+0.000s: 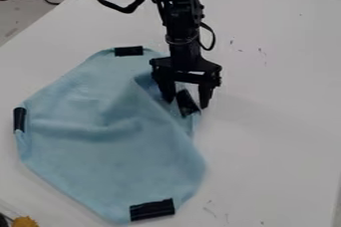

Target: Unfold the cloth from bottom left to top right

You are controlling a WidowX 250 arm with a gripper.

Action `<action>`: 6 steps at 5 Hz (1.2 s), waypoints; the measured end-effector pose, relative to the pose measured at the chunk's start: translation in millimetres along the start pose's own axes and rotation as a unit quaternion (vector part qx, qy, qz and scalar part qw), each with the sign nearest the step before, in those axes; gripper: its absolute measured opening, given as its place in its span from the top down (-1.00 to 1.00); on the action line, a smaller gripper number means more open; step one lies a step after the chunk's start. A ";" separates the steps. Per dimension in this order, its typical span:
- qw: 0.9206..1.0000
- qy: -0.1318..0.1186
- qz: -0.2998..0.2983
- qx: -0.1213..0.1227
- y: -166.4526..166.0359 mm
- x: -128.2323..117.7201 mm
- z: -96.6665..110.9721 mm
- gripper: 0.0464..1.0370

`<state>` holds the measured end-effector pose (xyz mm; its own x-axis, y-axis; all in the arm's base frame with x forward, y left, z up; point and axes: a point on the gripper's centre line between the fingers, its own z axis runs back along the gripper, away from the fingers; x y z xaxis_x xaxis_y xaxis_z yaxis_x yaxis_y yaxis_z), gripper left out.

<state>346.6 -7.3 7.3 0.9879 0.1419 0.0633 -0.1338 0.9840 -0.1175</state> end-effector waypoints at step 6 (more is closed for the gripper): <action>0.999 -0.036 -0.012 0.006 -59.4 24.2 10.1 0.95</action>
<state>377.7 -61.3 25.8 0.9826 0.1246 0.1375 -0.1108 0.9884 -0.1035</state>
